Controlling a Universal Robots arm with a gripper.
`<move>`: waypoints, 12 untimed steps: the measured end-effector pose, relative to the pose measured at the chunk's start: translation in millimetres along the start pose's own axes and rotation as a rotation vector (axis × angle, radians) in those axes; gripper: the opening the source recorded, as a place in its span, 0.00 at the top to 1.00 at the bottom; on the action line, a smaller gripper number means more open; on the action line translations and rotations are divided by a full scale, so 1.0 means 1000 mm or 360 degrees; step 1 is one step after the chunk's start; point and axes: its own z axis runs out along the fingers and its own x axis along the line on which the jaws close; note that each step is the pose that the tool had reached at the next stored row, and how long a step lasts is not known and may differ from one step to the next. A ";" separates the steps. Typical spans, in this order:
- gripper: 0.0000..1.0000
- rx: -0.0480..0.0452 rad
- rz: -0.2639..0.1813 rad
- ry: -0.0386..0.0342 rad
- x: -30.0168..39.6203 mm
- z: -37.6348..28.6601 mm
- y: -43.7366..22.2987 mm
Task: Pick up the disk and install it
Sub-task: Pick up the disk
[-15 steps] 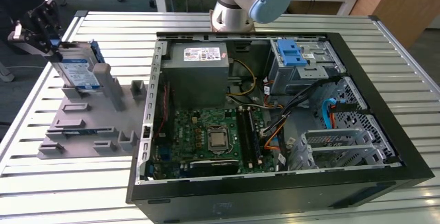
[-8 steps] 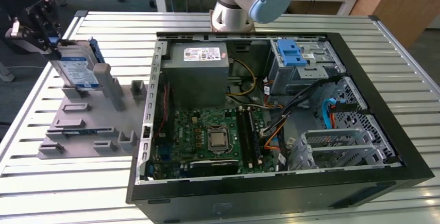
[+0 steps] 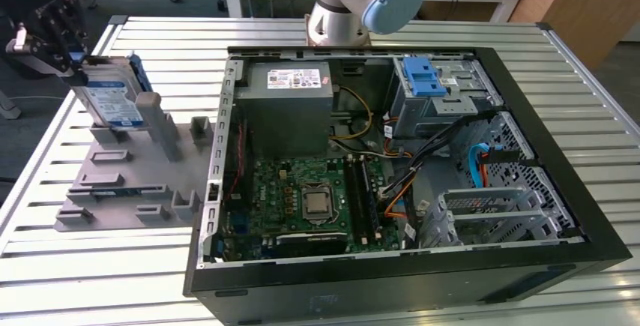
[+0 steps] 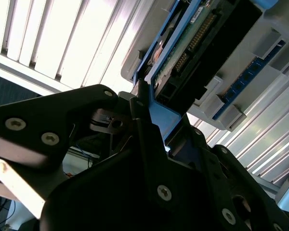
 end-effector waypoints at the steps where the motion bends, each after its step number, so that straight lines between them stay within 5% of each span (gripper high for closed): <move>1: 0.64 0.0000 0.0000 0.0000 0.0000 -0.0001 0.0000; 12: 0.64 0.0000 0.0000 -0.0006 0.0000 -0.0022 0.0000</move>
